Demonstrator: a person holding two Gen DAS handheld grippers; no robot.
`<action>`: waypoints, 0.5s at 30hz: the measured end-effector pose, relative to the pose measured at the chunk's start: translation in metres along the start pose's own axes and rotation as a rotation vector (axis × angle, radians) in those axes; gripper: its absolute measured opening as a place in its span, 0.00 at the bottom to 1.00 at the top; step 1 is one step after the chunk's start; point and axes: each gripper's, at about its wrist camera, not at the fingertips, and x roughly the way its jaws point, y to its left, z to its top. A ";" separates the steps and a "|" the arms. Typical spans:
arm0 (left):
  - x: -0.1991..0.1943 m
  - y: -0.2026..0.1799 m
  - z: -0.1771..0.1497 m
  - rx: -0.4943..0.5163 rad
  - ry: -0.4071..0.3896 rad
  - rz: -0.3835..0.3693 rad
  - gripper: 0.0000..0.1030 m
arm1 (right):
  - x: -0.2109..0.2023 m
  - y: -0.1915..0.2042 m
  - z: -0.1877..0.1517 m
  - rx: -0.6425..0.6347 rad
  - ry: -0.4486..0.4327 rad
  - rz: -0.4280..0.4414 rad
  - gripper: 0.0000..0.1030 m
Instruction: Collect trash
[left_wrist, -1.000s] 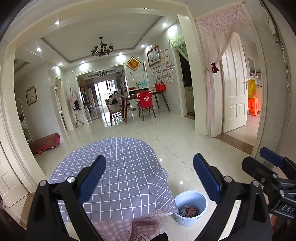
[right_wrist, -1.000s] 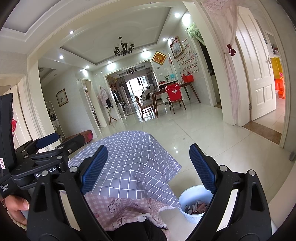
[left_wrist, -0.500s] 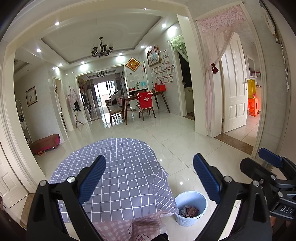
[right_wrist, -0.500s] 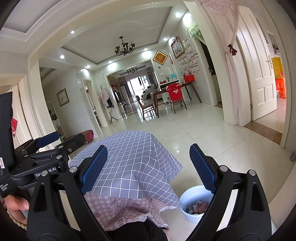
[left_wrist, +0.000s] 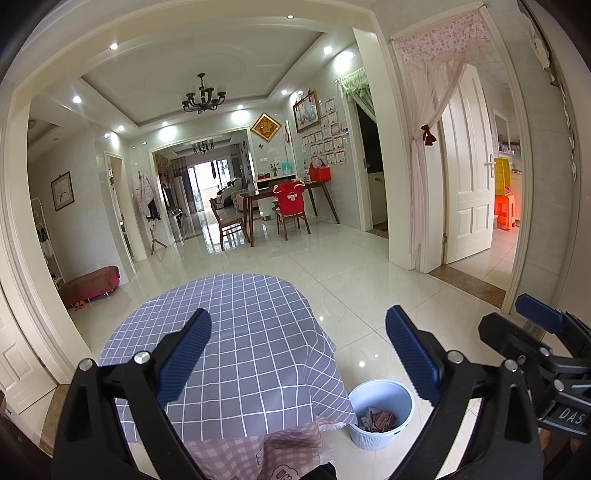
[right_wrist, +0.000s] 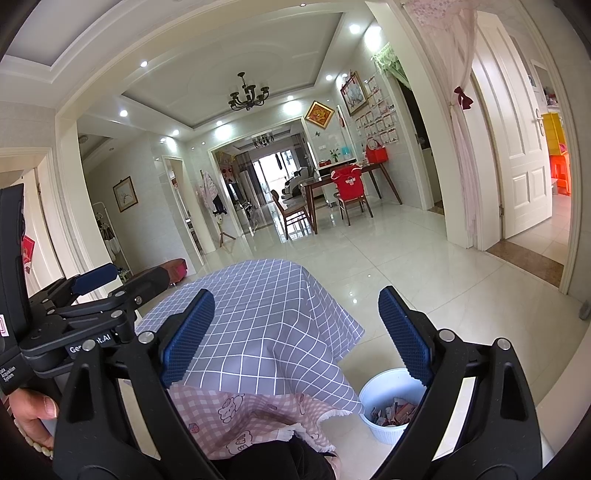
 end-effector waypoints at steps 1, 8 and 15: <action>0.000 0.000 0.000 0.000 0.000 0.000 0.91 | 0.000 0.000 0.000 0.000 -0.001 0.000 0.86; 0.000 0.000 0.000 0.001 -0.001 0.000 0.91 | 0.000 0.000 0.000 0.001 -0.001 0.001 0.86; -0.001 0.000 0.001 0.000 0.000 0.001 0.91 | 0.003 0.002 -0.003 0.002 0.000 0.001 0.86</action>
